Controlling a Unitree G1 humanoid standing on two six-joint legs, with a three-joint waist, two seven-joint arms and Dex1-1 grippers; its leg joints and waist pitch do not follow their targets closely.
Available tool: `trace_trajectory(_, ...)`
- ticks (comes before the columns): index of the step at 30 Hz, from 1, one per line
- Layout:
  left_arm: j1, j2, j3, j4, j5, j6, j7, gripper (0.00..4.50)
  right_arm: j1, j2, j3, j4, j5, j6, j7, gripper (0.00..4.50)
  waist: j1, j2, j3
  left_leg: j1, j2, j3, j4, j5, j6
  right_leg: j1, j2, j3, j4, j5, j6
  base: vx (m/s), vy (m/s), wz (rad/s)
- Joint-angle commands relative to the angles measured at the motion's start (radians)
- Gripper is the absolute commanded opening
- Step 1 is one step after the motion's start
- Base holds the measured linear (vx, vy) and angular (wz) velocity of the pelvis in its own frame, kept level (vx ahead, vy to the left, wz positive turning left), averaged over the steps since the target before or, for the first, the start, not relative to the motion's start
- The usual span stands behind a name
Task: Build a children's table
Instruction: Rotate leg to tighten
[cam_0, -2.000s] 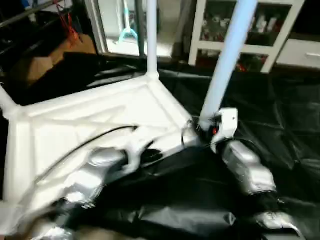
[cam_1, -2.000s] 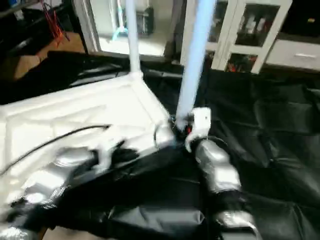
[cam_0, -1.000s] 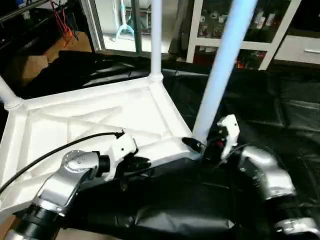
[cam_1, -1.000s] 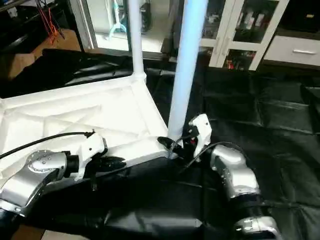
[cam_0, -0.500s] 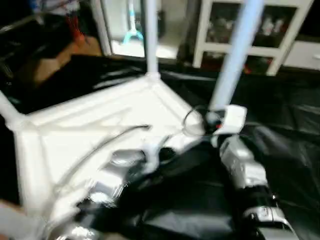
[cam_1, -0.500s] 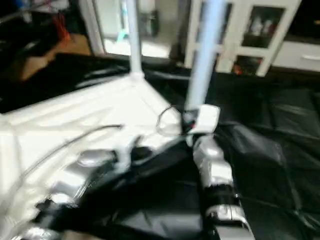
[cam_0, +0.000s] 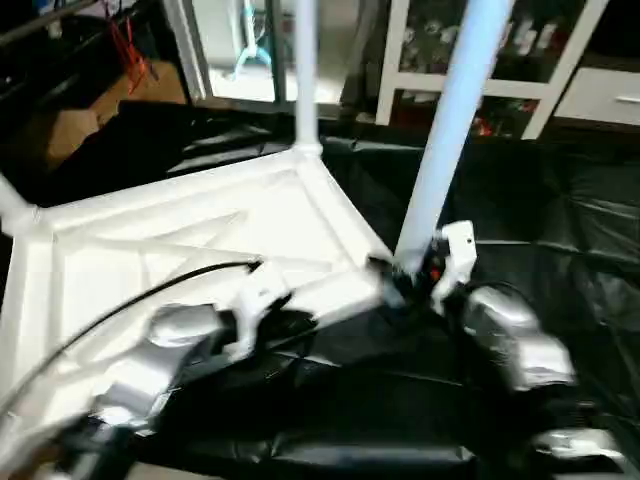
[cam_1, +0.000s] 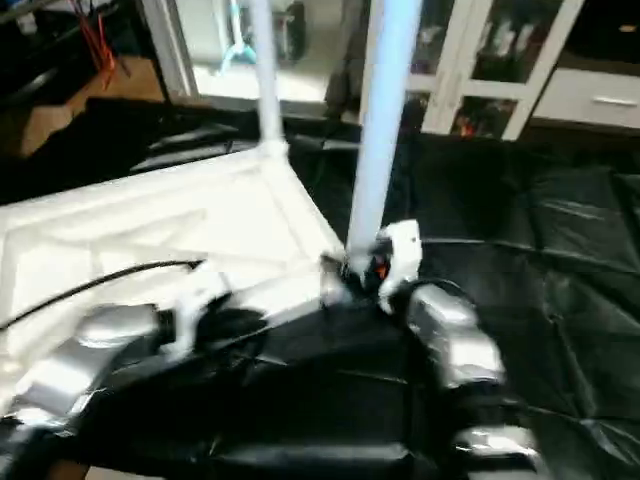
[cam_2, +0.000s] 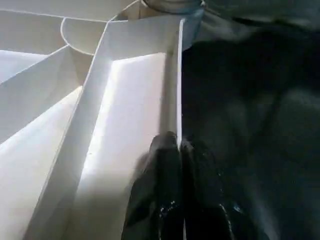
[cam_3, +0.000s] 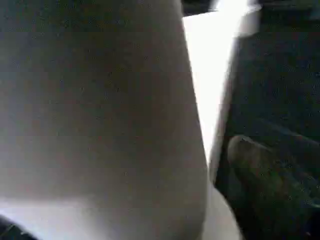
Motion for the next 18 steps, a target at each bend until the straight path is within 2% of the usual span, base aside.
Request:
trace_trajectory(1,0.054,0.05,0.017,0.061,0.002,0.011,-0.048,0.0,0.021,-0.079,-0.036,0.003,-0.037,-0.01,0.056,4.25,0.004,-0.005,-0.046,0.019,0.03,-0.007,-0.04,0.052,0.126,0.038,-0.044,0.019,-0.036,0.471,-0.249,0.0,0.0,0.0)
trace_trajectory(2,0.056,0.061,0.028,0.064,-0.005,0.01,-0.051,0.0,0.028,-0.091,-0.046,-0.008,-0.015,-0.003,0.105,4.25,0.007,-0.012,-0.046,0.019,0.03,-0.005,-0.041,0.039,0.13,0.04,-0.046,0.019,-0.038,0.456,-0.253,0.0,0.0,0.0)
trace_trajectory(3,0.056,0.076,0.04,0.074,-0.01,-0.003,-0.054,0.0,0.036,-0.107,-0.058,-0.024,0.03,0.019,0.176,4.25,0.011,-0.011,-0.046,0.02,0.03,-0.006,-0.042,0.016,0.132,0.041,-0.049,0.02,-0.039,0.43,-0.259,0.0,0.0,0.0)
trace_trajectory(4,0.056,0.08,0.042,0.08,-0.008,-0.011,-0.052,0.0,0.038,-0.112,-0.059,-0.029,0.046,0.029,0.197,4.25,0.012,-0.011,-0.045,0.019,0.031,-0.006,-0.042,0.005,0.133,0.042,-0.049,0.02,-0.04,0.413,-0.261,0.0,0.0,0.0)
trace_trajectory(5,0.055,0.08,0.043,0.082,-0.008,-0.012,-0.051,0.0,0.038,-0.111,-0.06,-0.03,0.049,0.03,0.198,4.04,0.014,-0.01,-0.044,0.021,0.033,-0.006,-0.043,-0.009,0.131,0.041,-0.049,0.02,-0.041,0.379,-0.267,0.0,0.0,0.0)
trace_trajectory(8,0.049,0.076,0.046,0.09,-0.01,-0.02,-0.043,0.0,0.04,-0.1,-0.064,-0.032,0.068,0.03,0.19,3.82,0.009,-0.012,-0.04,0.022,0.037,-0.005,-0.047,-0.04,0.118,0.037,-0.054,0.02,-0.046,0.281,-0.29,0.0,0.0,0.0)
trace_trajectory(9,0.047,0.073,0.042,0.093,-0.013,-0.026,-0.042,0.0,0.041,-0.095,-0.057,-0.028,0.077,0.03,0.194,3.7,0.006,-0.017,-0.04,0.021,0.037,-0.005,-0.047,-0.054,0.114,0.038,-0.056,0.021,-0.047,0.239,-0.298,0.0,0.0,0.0)
trace_trajectory(12,0.048,0.067,0.033,0.089,-0.016,-0.026,-0.041,0.0,0.042,-0.079,-0.052,-0.019,0.084,0.021,0.193,3.49,0.002,-0.014,-0.038,0.021,0.038,-0.005,-0.048,-0.081,0.105,0.034,-0.058,0.023,-0.052,0.165,-0.305,0.0,0.0,0.0)
trace_trajectory(14,0.046,0.063,0.026,0.088,-0.022,-0.026,-0.043,0.0,0.057,-0.054,-0.043,-0.043,0.09,0.027,0.198,3.28,0.001,-0.011,-0.037,0.021,0.038,-0.005,-0.048,-0.081,0.1,0.033,-0.058,0.025,-0.052,0.155,-0.306,0.0,0.0,0.0)
trace_trajectory(17,0.042,0.063,0.02,0.09,-0.026,-0.029,-0.048,0.0,0.069,-0.036,-0.036,-0.062,0.105,0.042,0.217,3.05,0.001,-0.012,-0.04,0.021,0.036,-0.005,-0.044,-0.047,0.113,0.035,-0.054,0.025,-0.047,0.204,-0.309,0.0,0.0,0.0)
trace_trajectory(18,0.042,0.063,0.019,0.09,-0.026,-0.029,-0.05,0.0,0.071,-0.032,-0.035,-0.064,0.108,0.042,0.218,2.84,0.002,-0.011,-0.042,0.021,0.036,-0.005,-0.043,-0.035,0.119,0.034,-0.055,0.024,-0.045,0.224,-0.309,0.0,0.0,0.0)
